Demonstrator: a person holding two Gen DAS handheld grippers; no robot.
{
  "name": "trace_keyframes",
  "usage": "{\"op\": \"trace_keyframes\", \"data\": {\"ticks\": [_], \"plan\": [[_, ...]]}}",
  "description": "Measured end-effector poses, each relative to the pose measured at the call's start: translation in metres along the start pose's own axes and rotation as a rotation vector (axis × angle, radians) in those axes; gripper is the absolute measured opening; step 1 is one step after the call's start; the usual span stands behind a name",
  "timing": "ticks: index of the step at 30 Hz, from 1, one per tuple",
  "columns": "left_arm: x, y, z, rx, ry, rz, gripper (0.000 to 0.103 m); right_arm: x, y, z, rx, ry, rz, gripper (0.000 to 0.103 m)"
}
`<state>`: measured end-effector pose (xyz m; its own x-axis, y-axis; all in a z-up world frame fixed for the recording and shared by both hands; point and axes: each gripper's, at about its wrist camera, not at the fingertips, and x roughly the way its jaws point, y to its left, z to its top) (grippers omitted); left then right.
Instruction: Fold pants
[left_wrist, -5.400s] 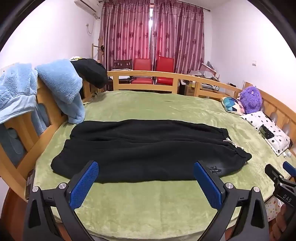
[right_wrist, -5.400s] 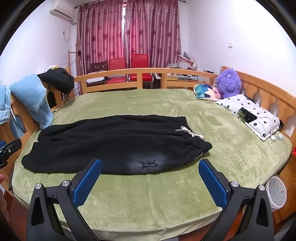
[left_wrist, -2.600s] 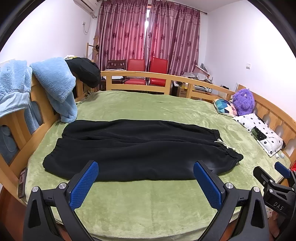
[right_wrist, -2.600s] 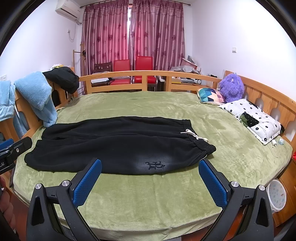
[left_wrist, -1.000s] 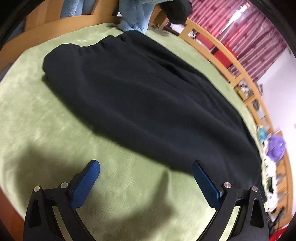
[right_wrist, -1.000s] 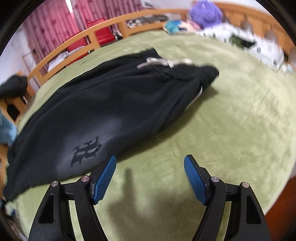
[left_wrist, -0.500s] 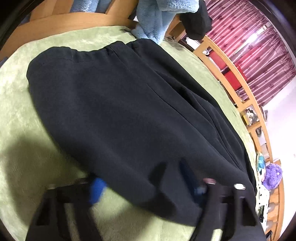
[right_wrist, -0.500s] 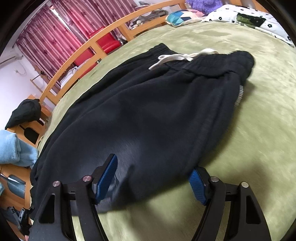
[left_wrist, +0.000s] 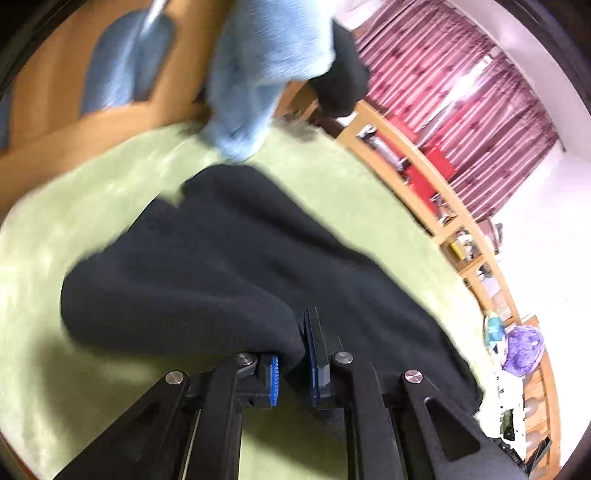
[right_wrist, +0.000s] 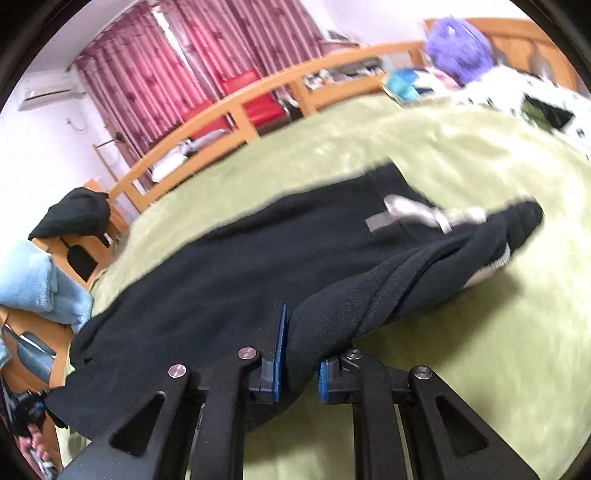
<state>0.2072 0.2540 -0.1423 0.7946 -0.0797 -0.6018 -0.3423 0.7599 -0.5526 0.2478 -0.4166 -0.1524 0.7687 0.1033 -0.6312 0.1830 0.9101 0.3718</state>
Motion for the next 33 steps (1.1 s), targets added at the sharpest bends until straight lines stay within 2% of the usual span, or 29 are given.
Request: {"op": "trace_keyframes", "data": {"ticks": [5,9,13,14,15,16,17,18,20,21,24,26,28,30,33], "plan": [[0.031,-0.053,0.043,0.108,-0.070,0.032,0.012,0.015,0.026,0.053,-0.047,-0.062,0.020,0.014],[0.071,-0.088,0.083,0.143,-0.099,0.035,0.012,0.055,0.055,0.103,-0.076,-0.074,0.023,0.013],[0.102,-0.111,0.102,0.159,-0.142,0.022,0.012,0.098,0.075,0.139,-0.075,-0.101,0.000,0.014],[0.109,-0.111,0.103,0.146,-0.157,0.024,0.014,0.108,0.074,0.140,-0.067,-0.107,-0.005,0.015],[0.120,-0.110,0.101,0.133,-0.163,0.048,0.022,0.122,0.073,0.140,-0.053,-0.103,-0.010,0.023],[0.127,-0.107,0.099,0.135,-0.150,0.062,0.033,0.131,0.069,0.135,-0.042,-0.090,-0.019,0.039],[0.138,-0.105,0.094,0.145,-0.107,0.080,0.059,0.141,0.066,0.130,-0.034,-0.065,-0.021,0.050],[0.143,-0.104,0.088,0.156,-0.078,0.095,0.074,0.150,0.063,0.122,-0.028,-0.028,-0.011,0.060],[0.142,-0.102,0.074,0.194,-0.073,0.115,0.076,0.154,0.059,0.109,-0.045,-0.008,-0.003,0.061],[0.139,-0.103,0.068,0.221,-0.072,0.120,0.081,0.152,0.060,0.098,-0.076,0.003,-0.013,0.063],[0.121,-0.101,0.050,0.253,-0.053,0.089,0.087,0.139,0.058,0.073,-0.131,0.027,-0.018,0.064],[0.111,-0.103,0.034,0.297,-0.011,0.074,0.092,0.126,0.055,0.054,-0.185,0.055,-0.028,0.066],[0.111,-0.106,0.019,0.346,0.032,0.070,0.092,0.116,0.048,0.036,-0.215,0.070,-0.045,0.071],[0.112,-0.103,-0.004,0.381,0.084,0.069,0.092,0.108,0.036,0.019,-0.221,0.101,-0.061,0.072],[0.120,-0.091,-0.034,0.343,0.156,0.056,0.092,0.102,0.009,-0.003,-0.173,0.152,-0.081,0.072]]}}
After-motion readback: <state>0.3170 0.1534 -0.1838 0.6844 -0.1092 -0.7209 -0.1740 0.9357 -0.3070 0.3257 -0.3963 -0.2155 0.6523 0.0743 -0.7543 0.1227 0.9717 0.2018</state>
